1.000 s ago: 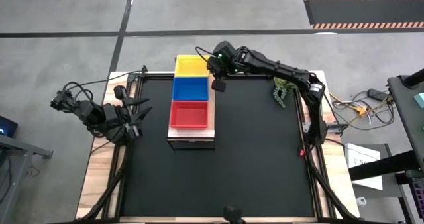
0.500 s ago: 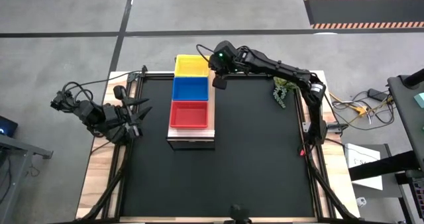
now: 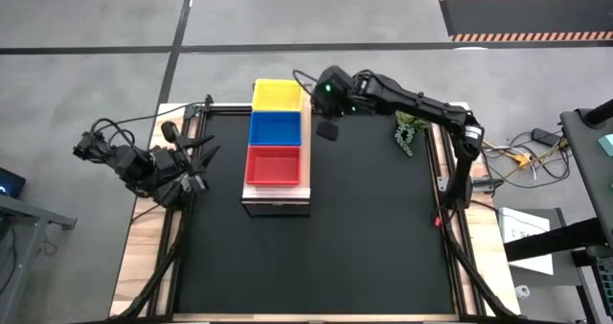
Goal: Stack baskets on shelf by color
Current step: Adjust the yellow bins on the shelf
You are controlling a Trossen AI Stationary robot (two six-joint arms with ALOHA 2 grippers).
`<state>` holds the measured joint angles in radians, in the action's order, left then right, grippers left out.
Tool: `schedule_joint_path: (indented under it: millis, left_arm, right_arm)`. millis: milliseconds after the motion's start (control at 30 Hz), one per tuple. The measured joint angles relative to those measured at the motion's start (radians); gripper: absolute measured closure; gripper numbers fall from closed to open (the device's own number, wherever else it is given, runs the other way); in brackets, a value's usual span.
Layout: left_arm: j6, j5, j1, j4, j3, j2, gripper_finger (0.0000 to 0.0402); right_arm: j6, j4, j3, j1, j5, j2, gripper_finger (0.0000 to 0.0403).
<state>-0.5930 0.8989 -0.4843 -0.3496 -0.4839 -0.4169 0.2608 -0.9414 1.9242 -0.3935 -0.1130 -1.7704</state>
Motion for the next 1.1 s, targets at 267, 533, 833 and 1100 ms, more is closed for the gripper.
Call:
schedule_joint_path:
  millis: [267, 533, 833, 1100]
  left_arm:
    - [0.000, 0.000, 0.005, 0.001, 0.001, -0.046, 0.0354]
    - [0.024, 0.014, 0.076, -0.014, -0.004, -0.101, 0.0400]
    - [0.145, 0.026, 0.233, -0.035, -0.016, -0.160, 0.0401]
    - [0.247, 0.026, 0.363, -0.032, -0.046, -0.222, 0.0402]
  right_arm:
    - [-0.140, -0.040, -0.239, 0.133, 0.001, 0.139, 0.0394]
    - [-0.176, 0.231, -0.579, 0.281, 0.000, 0.310, 0.0394]
    - [-0.183, 0.433, -0.805, 0.433, 0.000, 0.450, 0.0394]
    - [-0.205, 0.586, -0.962, 0.462, -0.001, 0.549, 0.0394]
